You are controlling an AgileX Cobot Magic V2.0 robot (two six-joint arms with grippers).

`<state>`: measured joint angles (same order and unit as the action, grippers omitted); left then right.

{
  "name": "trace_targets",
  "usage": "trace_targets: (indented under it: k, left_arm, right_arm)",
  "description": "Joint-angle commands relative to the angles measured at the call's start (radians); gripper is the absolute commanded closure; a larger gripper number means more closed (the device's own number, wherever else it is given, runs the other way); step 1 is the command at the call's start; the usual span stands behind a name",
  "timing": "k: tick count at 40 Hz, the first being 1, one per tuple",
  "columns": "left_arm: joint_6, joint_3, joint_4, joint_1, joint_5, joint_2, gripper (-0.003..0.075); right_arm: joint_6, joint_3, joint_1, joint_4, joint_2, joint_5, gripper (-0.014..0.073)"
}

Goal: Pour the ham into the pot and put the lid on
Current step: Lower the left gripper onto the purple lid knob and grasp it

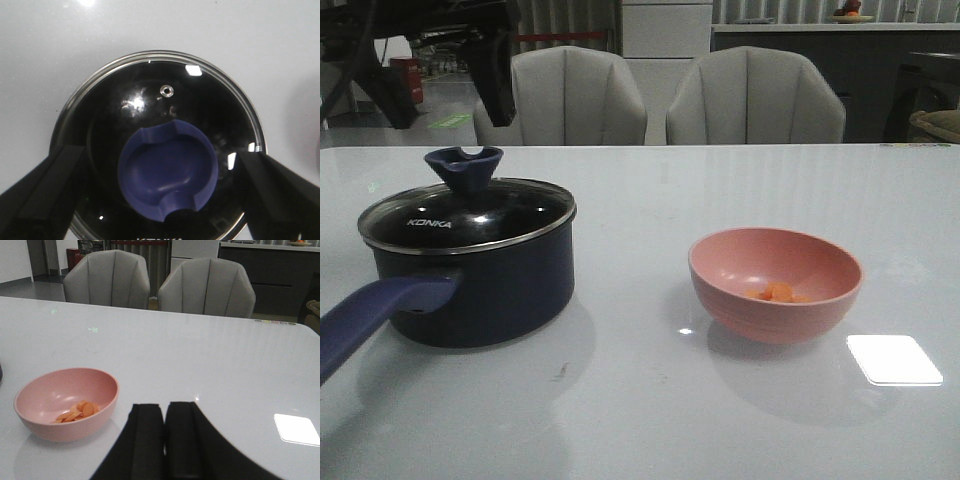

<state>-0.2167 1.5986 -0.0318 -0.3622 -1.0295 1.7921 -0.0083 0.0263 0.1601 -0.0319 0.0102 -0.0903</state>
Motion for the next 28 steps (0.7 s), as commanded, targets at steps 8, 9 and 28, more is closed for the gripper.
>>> trace_targets:
  k: [8, 9, 28]
  left_arm:
    - [-0.04, 0.111, 0.011, -0.016, -0.05, 0.032, 0.0103]
    - [-0.04, 0.111, 0.011, -0.016, -0.052, 0.034, 0.0103]
    - [-0.059, 0.111, 0.009, -0.016, -0.113, 0.082, 0.0103]
  right_arm:
    - [-0.002, -0.005, -0.007, 0.01, 0.02, 0.084, 0.0445]
    - [-0.002, -0.005, -0.007, 0.01, 0.02, 0.084, 0.0445]
    - [-0.002, -0.005, -0.007, 0.01, 0.02, 0.084, 0.0445]
